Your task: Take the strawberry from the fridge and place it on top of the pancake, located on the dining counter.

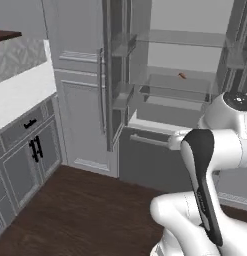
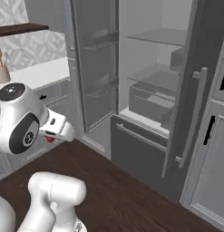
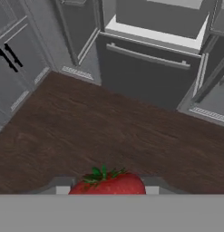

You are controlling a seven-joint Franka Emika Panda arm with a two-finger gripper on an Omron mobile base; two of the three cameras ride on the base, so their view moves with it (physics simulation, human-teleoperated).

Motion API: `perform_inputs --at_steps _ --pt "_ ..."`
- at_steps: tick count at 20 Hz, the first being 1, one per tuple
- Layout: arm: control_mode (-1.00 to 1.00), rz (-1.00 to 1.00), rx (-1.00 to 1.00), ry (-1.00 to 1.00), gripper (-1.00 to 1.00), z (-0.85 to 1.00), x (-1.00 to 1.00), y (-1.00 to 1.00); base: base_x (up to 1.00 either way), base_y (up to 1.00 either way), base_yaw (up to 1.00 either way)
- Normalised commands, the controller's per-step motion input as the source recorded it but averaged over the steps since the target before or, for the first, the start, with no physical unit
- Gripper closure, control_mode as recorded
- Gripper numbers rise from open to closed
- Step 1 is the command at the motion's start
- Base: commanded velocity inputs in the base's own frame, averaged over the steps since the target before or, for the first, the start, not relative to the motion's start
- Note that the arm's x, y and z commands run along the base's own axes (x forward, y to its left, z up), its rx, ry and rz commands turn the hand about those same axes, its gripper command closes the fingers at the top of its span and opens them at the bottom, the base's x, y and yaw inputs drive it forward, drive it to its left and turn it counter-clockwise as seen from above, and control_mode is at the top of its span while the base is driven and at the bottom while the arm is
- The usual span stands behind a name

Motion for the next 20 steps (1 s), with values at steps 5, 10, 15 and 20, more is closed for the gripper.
perform_inputs --at_steps 5,10,15,20 --pt "1.0 0.0 0.0 0.0 1.0 0.0 0.0 0.0 -0.54 0.55 0.67" --pt "1.0 0.0 0.0 0.0 1.0 0.0 0.0 0.0 -0.5 0.79 0.83" --pt "1.0 0.0 0.0 0.0 1.0 0.0 0.0 0.0 -0.44 0.7 0.91" --pt "1.0 0.0 0.0 0.0 1.0 0.0 0.0 0.0 -0.35 0.97 0.83"
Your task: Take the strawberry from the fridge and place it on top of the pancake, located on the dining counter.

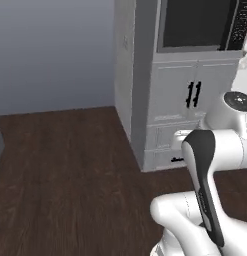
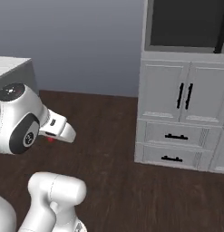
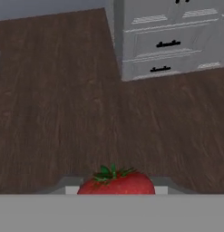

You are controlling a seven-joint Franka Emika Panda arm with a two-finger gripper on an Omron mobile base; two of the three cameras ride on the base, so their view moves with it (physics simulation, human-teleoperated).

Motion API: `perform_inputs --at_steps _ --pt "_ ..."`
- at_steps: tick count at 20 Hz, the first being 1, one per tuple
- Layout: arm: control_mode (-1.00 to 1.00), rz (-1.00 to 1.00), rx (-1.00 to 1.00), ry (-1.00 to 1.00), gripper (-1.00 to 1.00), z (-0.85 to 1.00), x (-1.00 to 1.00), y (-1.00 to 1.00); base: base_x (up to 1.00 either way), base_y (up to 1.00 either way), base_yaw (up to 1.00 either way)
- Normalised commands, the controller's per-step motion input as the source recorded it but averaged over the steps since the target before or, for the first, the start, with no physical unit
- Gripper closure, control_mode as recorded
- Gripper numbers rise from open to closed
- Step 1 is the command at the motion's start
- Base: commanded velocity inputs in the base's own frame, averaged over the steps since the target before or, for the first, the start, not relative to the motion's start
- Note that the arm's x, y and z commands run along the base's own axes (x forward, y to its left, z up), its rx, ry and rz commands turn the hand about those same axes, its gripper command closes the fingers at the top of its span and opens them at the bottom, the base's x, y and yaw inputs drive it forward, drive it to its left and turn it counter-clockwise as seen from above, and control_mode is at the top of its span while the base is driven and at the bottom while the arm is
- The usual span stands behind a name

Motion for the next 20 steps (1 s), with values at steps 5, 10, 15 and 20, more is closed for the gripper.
perform_inputs --at_steps 5,10,15,20 --pt "1.0 0.0 0.0 0.0 1.0 0.0 0.0 0.0 0.06 1.0 0.44" --pt "1.0 0.0 0.0 0.0 1.0 0.0 0.0 0.0 0.71 0.61 -0.1" --pt "1.0 0.0 0.0 0.0 1.0 0.0 0.0 0.0 1.0 0.66 -0.21" --pt "1.0 0.0 0.0 0.0 1.0 0.0 0.0 0.0 0.97 0.73 -0.19"
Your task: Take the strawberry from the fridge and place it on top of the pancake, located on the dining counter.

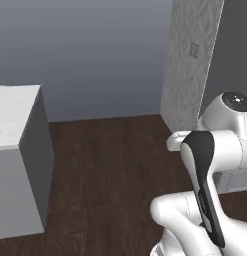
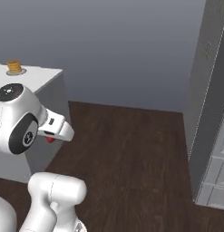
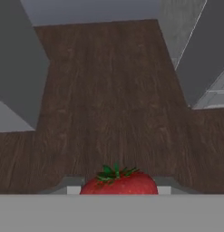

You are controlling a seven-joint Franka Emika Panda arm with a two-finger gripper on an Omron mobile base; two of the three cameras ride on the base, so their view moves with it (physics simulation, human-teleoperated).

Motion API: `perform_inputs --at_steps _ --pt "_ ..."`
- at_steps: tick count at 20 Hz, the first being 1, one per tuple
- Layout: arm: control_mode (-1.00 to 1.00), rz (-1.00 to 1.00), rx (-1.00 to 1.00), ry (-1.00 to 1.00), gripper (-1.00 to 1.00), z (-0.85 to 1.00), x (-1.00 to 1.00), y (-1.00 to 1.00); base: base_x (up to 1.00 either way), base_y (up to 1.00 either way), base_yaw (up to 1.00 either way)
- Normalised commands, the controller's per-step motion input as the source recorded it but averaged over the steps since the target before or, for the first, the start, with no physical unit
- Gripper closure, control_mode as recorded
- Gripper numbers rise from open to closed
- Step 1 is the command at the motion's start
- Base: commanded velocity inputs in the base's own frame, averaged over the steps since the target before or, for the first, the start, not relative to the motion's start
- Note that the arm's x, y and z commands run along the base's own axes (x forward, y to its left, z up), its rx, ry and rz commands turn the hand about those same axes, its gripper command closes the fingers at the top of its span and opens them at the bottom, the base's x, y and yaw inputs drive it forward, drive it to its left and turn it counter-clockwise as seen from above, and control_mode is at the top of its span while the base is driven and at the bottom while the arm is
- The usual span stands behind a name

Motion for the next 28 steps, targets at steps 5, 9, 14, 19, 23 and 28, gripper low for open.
perform_inputs --at_steps 5,9,14,19,23,28 --pt "1.0 0.0 0.0 0.0 1.0 0.0 0.0 0.0 1.0 0.75 -0.18" --pt "1.0 0.0 0.0 0.0 1.0 0.0 0.0 0.0 1.0 0.6 -0.14" --pt "1.0 0.0 0.0 0.0 1.0 0.0 0.0 0.0 1.0 0.23 -0.05" --pt "1.0 0.0 0.0 0.0 1.0 0.0 0.0 0.0 1.0 0.15 -0.02" --pt "1.0 0.0 0.0 0.0 1.0 0.0 0.0 0.0 1.0 0.12 0.0" --pt "1.0 0.0 0.0 0.0 1.0 0.0 0.0 0.0 1.0 0.1 0.0"
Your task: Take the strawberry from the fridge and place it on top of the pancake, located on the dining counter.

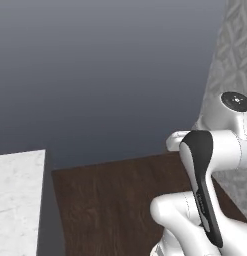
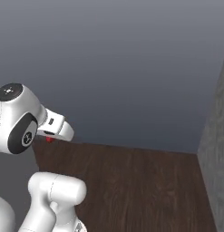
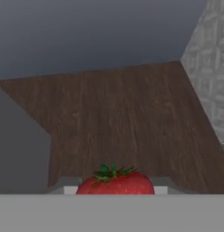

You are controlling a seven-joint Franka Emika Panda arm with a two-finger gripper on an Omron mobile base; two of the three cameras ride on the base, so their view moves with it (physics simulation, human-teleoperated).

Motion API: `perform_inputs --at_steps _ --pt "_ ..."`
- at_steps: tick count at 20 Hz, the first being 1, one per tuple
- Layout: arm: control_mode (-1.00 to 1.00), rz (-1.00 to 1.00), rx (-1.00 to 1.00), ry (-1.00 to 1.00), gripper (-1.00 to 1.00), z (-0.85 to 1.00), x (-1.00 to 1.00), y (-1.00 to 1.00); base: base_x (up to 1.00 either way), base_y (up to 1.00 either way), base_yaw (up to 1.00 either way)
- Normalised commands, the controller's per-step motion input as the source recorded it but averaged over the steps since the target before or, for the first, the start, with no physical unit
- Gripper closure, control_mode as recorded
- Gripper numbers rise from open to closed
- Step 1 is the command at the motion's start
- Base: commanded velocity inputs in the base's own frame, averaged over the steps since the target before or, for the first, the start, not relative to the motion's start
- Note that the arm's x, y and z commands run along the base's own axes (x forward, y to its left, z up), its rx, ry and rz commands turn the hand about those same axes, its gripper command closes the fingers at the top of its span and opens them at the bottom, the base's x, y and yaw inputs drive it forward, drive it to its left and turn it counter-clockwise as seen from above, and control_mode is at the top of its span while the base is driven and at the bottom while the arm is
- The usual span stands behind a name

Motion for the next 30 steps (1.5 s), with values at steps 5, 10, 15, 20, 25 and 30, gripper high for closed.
perform_inputs --at_steps 5,10,15,20,25,30 --pt "1.0 0.0 0.0 0.0 1.0 0.0 0.0 0.0 1.0 0.28 0.06" --pt "1.0 0.0 0.0 0.0 1.0 0.0 0.0 0.0 1.0 0.25 0.18" --pt "1.0 0.0 0.0 0.0 1.0 0.0 0.0 0.0 0.99 -0.11 0.48" --pt "1.0 0.0 0.0 0.0 1.0 0.0 0.0 0.0 0.75 -0.37 0.69" --pt "1.0 0.0 0.0 0.0 1.0 0.0 0.0 0.0 0.57 -0.52 0.73" --pt "1.0 0.0 0.0 0.0 1.0 0.0 0.0 0.0 0.46 -0.72 0.72"
